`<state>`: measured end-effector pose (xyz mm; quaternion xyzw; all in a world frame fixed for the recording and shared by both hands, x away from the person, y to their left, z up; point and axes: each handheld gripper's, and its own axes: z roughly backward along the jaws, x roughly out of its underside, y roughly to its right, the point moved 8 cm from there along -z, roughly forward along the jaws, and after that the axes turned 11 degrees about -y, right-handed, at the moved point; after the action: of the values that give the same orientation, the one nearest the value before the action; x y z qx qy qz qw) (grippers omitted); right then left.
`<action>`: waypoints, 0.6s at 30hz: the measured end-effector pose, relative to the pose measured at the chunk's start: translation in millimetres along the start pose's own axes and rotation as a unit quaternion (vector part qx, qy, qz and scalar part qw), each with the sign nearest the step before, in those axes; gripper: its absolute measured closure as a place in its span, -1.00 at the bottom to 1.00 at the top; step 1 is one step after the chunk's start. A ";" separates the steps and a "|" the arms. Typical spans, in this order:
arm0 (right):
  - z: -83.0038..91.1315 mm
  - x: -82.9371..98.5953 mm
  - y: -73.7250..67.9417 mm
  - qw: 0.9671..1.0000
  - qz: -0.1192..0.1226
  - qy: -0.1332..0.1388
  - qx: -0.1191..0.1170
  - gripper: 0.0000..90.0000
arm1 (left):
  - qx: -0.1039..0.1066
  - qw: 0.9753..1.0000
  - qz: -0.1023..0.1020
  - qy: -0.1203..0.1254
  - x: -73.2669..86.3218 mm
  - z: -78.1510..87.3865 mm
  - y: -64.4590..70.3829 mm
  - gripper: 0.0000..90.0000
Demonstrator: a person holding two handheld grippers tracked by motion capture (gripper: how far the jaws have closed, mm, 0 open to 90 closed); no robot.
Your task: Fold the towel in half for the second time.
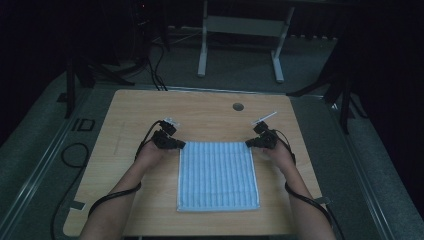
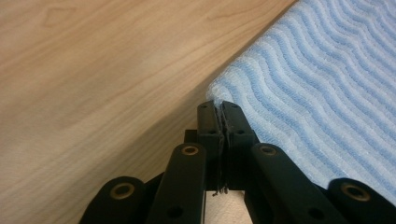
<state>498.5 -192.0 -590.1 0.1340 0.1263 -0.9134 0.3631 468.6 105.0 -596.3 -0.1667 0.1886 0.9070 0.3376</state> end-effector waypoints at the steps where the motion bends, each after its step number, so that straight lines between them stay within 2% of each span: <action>1: 1.6 -1.3 1.0 1.000 -0.001 0.004 -0.001 0.94 | -0.001 1.000 -0.003 0.004 -1.4 2.2 0.1 0.94; 3: 6.0 -3.6 2.1 1.000 -0.001 0.008 0.002 0.94 | 0.003 1.000 0.003 0.014 -4.2 6.5 0.7 0.95; 5: 11.9 -6.3 2.0 1.000 0.000 0.016 0.004 0.94 | -0.007 1.000 0.001 0.024 -7.0 12.6 0.4 0.95; 6: 16.1 -8.2 1.4 1.000 0.002 0.022 0.006 0.94 | -0.003 1.000 0.001 0.023 -7.5 14.7 1.0 0.95; 8: 22.6 -10.6 -0.4 1.000 0.008 0.028 0.010 0.94 | -0.014 0.999 -0.003 0.033 -9.9 21.3 1.2 0.95; 9: 26.5 -11.9 -2.1 0.999 0.012 0.032 0.012 0.94 | -0.011 0.999 -0.005 0.035 -10.5 25.0 2.0 0.95; 11: 35.2 -14.3 -5.5 0.999 0.018 0.041 0.017 0.94 | -0.016 0.999 -0.004 0.052 -12.5 33.9 3.3 0.95; 13: 39.7 -15.1 -7.7 0.999 0.021 0.044 0.018 0.94 | -0.010 0.998 -0.006 0.056 -12.7 38.4 5.4 0.95; 14: 45.1 -15.8 -9.7 0.998 0.023 0.051 0.022 0.94 | -0.014 0.997 -0.010 0.070 -12.4 49.2 9.7 0.95; 15: 56.7 -16.1 -15.5 0.997 0.032 0.064 0.021 0.94 | -0.011 0.997 -0.015 0.072 -11.4 53.4 13.3 0.95; 17: 67.3 -13.7 -21.3 0.996 0.039 0.076 0.023 0.94 | -0.018 0.996 -0.021 0.083 -8.0 62.7 20.1 0.95; 18: 71.9 -11.2 -24.6 0.995 0.044 0.082 0.020 0.94 | -0.014 0.996 -0.027 0.087 -5.6 66.6 24.8 0.95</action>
<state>478.2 -191.2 -516.1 0.2212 0.1311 -0.8848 0.3887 444.1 114.9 -530.0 -0.2548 0.1997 0.8822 0.3418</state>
